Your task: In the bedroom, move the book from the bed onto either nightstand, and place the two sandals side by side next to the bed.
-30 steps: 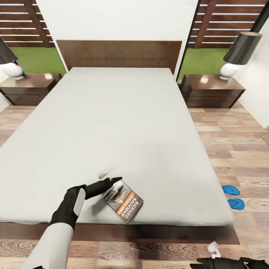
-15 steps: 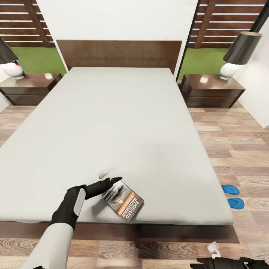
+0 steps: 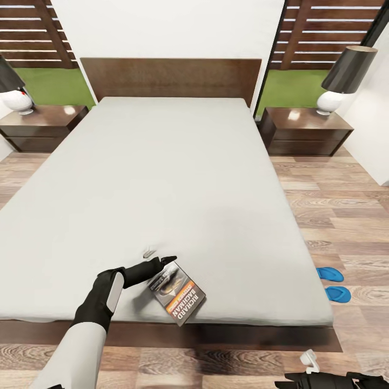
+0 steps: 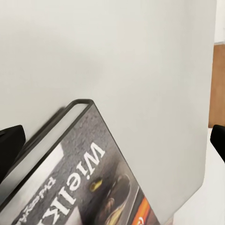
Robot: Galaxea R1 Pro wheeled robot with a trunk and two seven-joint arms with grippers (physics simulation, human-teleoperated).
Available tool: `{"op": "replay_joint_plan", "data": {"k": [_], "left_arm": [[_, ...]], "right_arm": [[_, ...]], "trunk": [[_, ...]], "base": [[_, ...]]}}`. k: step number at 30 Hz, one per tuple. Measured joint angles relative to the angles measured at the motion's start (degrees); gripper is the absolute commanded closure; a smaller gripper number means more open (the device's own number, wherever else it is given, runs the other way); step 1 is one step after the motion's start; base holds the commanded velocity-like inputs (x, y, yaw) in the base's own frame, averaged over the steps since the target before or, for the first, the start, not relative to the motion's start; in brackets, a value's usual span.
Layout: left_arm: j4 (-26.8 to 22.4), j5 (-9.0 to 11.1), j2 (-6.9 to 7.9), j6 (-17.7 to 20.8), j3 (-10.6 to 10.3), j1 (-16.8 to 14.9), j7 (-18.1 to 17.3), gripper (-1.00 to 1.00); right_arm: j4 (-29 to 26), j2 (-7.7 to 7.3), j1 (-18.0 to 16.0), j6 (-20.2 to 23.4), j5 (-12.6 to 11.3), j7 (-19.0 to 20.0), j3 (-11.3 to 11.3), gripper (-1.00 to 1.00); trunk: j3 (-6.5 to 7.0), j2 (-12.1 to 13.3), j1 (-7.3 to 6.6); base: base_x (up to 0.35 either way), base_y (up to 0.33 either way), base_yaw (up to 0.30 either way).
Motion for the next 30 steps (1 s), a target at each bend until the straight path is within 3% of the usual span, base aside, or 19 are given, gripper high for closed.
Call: {"op": "replay_joint_plan", "data": {"k": [30], "left_arm": [[0.0, 0.0, 0.02, 0.04, 0.01, 0.0, 0.0, -1.0]], "right_arm": [[0.0, 0.02, 0.0, 0.0, 0.0, 0.07, -0.02, -1.0]], "trunk": [[0.0, 0.0, 0.0]], "base": [[0.0, 0.0, 0.0]]}}
